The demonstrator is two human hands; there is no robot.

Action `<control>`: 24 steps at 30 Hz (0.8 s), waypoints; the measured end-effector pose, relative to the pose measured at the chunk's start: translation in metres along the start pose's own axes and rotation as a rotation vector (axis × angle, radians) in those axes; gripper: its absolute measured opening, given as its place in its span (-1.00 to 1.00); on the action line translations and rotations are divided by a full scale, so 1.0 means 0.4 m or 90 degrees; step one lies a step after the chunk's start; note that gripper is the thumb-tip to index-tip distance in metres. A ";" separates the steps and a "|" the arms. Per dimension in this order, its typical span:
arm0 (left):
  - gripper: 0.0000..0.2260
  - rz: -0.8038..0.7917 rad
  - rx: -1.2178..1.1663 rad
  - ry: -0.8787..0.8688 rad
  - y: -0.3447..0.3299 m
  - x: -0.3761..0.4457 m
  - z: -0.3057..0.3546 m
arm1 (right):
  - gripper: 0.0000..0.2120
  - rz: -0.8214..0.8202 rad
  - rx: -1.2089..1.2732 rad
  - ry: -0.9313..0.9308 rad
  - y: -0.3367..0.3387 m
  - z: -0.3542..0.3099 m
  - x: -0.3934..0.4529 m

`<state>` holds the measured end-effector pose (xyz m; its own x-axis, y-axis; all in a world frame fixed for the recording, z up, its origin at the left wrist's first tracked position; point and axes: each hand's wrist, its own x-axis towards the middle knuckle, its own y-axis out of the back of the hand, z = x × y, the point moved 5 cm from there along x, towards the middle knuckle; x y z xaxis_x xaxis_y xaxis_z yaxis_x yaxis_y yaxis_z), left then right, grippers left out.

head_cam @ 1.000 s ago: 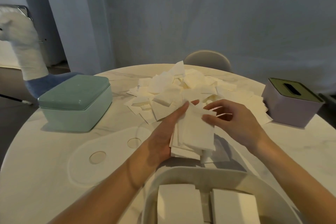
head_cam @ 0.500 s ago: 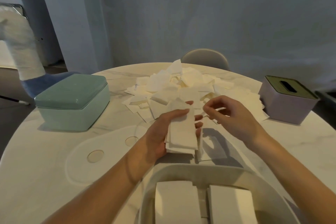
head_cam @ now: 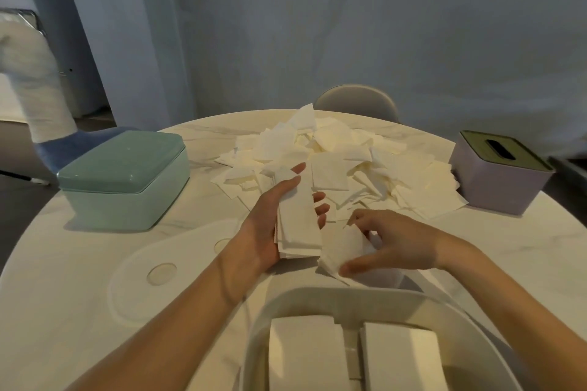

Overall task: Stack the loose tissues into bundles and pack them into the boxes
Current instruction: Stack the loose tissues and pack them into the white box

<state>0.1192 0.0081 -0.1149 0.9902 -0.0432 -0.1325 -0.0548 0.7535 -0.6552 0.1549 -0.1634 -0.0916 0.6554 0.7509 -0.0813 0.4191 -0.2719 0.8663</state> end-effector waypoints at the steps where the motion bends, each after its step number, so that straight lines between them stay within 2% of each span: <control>1: -0.70 0.002 0.008 -0.003 0.002 0.002 0.002 | -0.63 0.012 0.018 0.004 0.011 -0.004 -0.005; 4: -0.70 -0.019 0.054 -0.017 -0.007 0.000 0.004 | -0.75 0.039 0.175 0.067 0.050 -0.040 -0.020; 7: -0.64 -0.085 0.079 -0.017 -0.035 -0.008 -0.009 | -0.72 0.114 0.368 0.100 0.078 -0.065 -0.030; 11: -0.54 -0.158 0.127 0.026 -0.060 -0.009 -0.038 | -0.84 0.228 0.297 0.091 0.068 -0.069 -0.021; 15: -0.33 -0.246 0.078 0.115 -0.084 -0.024 -0.067 | -0.75 0.339 0.236 0.069 0.051 -0.050 -0.007; 18: -0.41 -0.247 0.067 0.145 -0.085 -0.035 -0.071 | -0.67 0.364 0.256 0.051 0.053 -0.042 -0.006; 20: -0.46 -0.224 0.123 0.142 -0.076 -0.038 -0.070 | -0.65 0.400 0.253 0.037 0.070 -0.033 -0.011; 22: -0.49 -0.207 0.182 0.143 -0.068 -0.040 -0.068 | -0.69 0.429 0.234 0.022 0.083 -0.024 -0.014; 24: -0.52 -0.218 0.241 0.156 -0.068 -0.044 -0.069 | -0.79 0.414 0.230 0.013 0.080 -0.020 -0.008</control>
<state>0.0997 -0.0298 -0.1154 0.8818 -0.4443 -0.1582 0.3594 0.8503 -0.3845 0.1612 -0.1699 -0.0596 0.8308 0.3813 0.4054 0.1334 -0.8436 0.5201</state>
